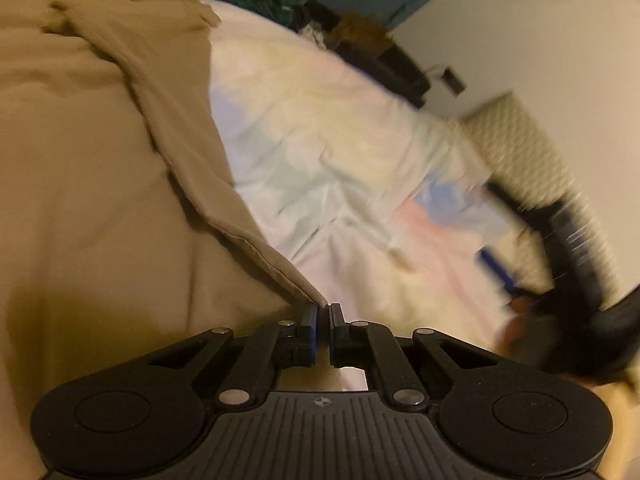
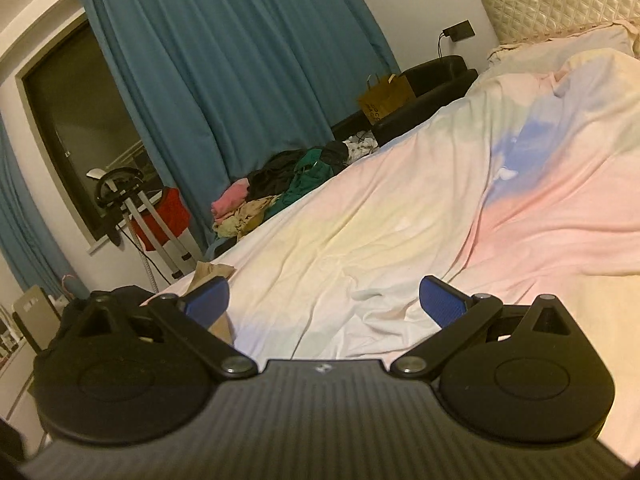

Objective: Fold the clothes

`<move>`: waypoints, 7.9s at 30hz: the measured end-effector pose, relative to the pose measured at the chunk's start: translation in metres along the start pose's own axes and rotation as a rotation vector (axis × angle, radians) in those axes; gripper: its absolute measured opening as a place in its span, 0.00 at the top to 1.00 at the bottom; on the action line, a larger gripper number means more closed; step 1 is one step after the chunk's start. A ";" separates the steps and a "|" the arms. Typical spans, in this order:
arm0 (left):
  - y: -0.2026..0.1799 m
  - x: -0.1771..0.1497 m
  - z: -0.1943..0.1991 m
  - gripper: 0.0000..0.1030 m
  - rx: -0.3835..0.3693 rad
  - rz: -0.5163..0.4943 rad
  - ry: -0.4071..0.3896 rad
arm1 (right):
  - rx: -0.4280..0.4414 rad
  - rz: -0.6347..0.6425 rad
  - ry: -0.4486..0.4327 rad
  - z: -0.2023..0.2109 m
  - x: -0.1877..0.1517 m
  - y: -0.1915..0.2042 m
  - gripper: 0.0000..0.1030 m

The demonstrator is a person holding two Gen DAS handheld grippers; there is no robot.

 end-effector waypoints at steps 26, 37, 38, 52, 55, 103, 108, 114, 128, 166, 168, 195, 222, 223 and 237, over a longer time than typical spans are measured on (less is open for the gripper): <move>0.079 -0.077 0.050 0.93 0.109 0.099 0.111 | 0.132 0.344 0.169 -0.013 -0.083 0.114 0.00; 0.089 -0.011 0.089 0.33 0.187 0.144 -0.023 | 0.098 0.332 0.059 -0.019 -0.068 0.120 0.00; 0.094 0.007 0.087 0.32 0.191 0.154 -0.042 | 0.101 0.320 0.065 -0.026 -0.067 0.118 0.00; 0.201 0.228 0.026 0.81 0.203 0.426 -0.299 | 0.077 0.268 0.156 -0.101 -0.077 0.099 0.00; 0.199 0.240 0.025 0.93 0.281 0.354 -0.253 | 0.074 0.259 0.179 -0.115 -0.080 0.096 0.00; 0.020 -0.032 0.152 0.00 0.630 -0.153 -0.516 | 0.185 0.475 -0.064 0.023 -0.091 0.158 0.00; 0.023 -0.033 0.147 0.00 0.636 -0.157 -0.494 | 0.187 0.460 -0.057 0.020 -0.091 0.156 0.00; 0.021 -0.034 0.144 0.00 0.651 -0.181 -0.488 | 0.179 0.441 -0.046 0.018 -0.092 0.152 0.00; 0.024 -0.034 0.144 0.00 0.666 -0.182 -0.456 | 0.188 0.417 -0.046 0.019 -0.092 0.147 0.00; 0.220 -0.029 0.269 0.01 0.549 0.450 -0.579 | 0.461 1.115 0.377 -0.250 -0.254 0.559 0.04; 0.230 -0.030 0.270 0.01 0.556 0.467 -0.578 | 0.446 1.082 0.390 -0.271 -0.264 0.570 0.16; 0.177 0.001 0.232 0.01 0.534 0.248 -0.624 | 0.185 0.277 0.226 -0.318 0.005 0.296 0.88; 0.175 -0.033 0.193 0.05 0.566 0.256 -0.305 | 0.284 0.443 0.248 -0.001 -0.106 0.197 0.11; 0.177 -0.039 0.195 0.07 0.550 0.281 -0.301 | 0.274 0.421 0.263 0.005 -0.111 0.187 0.11; 0.171 -0.079 0.146 0.54 0.451 0.346 -0.032 | 0.245 0.210 0.361 0.007 -0.128 0.125 0.11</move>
Point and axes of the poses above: each gripper's, at about its wrist camera, not at the fingertips, and z roughly against the way its jaws point, y to its left, x to its top, the point moved 9 cm from there along -z, roughly the way its jaws point, and after that the axes turned 13 degrees about y, right-handed, at the moved point
